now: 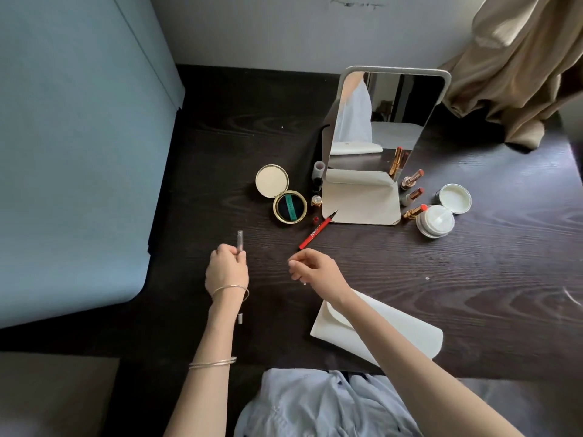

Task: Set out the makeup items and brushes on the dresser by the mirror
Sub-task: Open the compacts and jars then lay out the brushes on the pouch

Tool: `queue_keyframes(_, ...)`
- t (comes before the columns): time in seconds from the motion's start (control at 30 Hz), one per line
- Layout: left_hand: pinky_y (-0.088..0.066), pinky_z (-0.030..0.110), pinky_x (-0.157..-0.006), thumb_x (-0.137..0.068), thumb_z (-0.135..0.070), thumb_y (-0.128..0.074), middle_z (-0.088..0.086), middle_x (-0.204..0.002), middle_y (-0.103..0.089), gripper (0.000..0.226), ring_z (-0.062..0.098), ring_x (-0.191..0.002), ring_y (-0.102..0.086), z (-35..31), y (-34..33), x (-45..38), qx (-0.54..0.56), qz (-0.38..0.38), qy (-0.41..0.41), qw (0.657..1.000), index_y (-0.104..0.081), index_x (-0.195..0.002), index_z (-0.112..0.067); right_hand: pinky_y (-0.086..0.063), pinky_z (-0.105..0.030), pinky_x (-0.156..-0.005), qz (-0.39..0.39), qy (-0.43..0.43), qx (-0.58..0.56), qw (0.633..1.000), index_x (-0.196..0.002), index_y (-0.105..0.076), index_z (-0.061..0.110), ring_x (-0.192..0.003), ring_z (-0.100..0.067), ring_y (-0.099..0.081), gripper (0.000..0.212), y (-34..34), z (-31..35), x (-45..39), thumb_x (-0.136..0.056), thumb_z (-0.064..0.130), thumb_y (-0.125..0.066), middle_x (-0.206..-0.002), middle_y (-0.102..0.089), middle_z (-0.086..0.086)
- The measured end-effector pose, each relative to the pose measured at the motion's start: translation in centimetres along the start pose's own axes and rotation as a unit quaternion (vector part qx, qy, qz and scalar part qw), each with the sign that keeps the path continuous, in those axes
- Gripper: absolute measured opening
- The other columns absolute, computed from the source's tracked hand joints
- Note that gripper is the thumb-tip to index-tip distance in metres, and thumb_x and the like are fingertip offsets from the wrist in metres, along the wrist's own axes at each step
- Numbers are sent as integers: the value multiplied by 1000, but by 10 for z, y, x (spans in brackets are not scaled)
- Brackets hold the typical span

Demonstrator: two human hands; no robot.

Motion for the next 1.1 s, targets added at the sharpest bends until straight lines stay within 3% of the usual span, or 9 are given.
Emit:
queue_keyframes(0.1,-51,35,-76,-92,-26,-55,2,-102,-61,17,21,-94,-62,-40,-13,24,115,66,-60,989,-59,-104,-15,-53,-28,-81,5,2,-14,1000,-102,-62,18,-86,-11,-65,16,8,9,8,-95,28,-52,-89,-68,1)
queue_keyframes(0.2,-56,44,-81,-89,-19,-59,6,-96,-65,2,25,-92,-65,-76,-40,54,302,148,-47,941,-58,-90,-18,-53,-20,-65,10,-13,-84,996,-104,-59,11,-70,-10,-61,21,21,15,18,-96,29,-49,-78,-64,2)
queue_keyframes(0.37,-47,30,-82,-90,-19,-56,2,-88,-63,7,18,-88,-60,-127,-75,91,315,213,-62,923,-57,-86,-13,-34,-20,-51,-79,-11,-40,996,-91,-60,12,-54,-7,-40,20,84,3,40,-97,25,-46,-61,-47,5)
queue_keyframes(0.47,-47,37,-89,-97,-16,-44,10,-93,-65,24,24,-92,-60,-153,-106,120,394,330,-29,857,-61,-81,-14,-25,-16,-40,-41,-28,-108,993,-86,-55,13,-42,-4,-31,19,105,-8,52,-98,23,-44,-55,-39,3)
queue_keyframes(0.6,-53,23,-68,-102,-17,-32,6,-87,-69,32,12,-75,-67,-183,-122,153,477,387,-24,789,-60,-90,-7,-18,-17,-36,-32,-25,-187,982,-81,-52,17,-39,-6,-25,21,137,-18,66,-99,25,-45,-50,-31,2)
queue_keyframes(0.73,-55,22,-60,-102,-17,-35,4,-80,-70,35,10,-64,-67,-189,-138,168,501,365,21,785,-60,-80,-6,-24,-14,-39,-72,-2,-133,989,-104,-64,21,-41,-2,-31,18,161,-28,73,-98,21,-47,-50,-45,12)
queue_keyframes(0.83,-50,22,-56,-100,-18,-41,4,-78,-68,33,10,-56,-63,-189,-154,175,495,319,66,806,-58,-74,-7,-45,-23,-62,-129,14,4,992,-113,-66,27,-66,-6,-55,23,177,-38,74,-96,26,-50,-87,-67,12)
queue_keyframes(0.9,-48,22,-61,-98,-17,-45,6,-78,-66,29,12,-60,-59,-190,-165,178,488,301,94,814,-58,-73,-8,-46,-32,-75,-147,11,100,984,-116,-64,33,-81,-14,-61,26,187,-45,75,-96,31,-48,-95,-69,8)
queue_keyframes(1.1,-50,31,-78,-94,-19,-53,-4,-60,-69,27,15,-71,-63,-197,-180,181,518,242,151,806,-60,-69,-9,-43,-38,-78,-170,8,317,933,-130,-49,42,-101,-34,-60,37,206,-37,82,-99,46,-29,-110,-67,-7)
Point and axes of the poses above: each hand's wrist, its own x-axis away from the middle knuckle, its own y-axis out of the back of the hand, z = x × y, the point moved 8 cm from there along -x, towards the middle knuckle
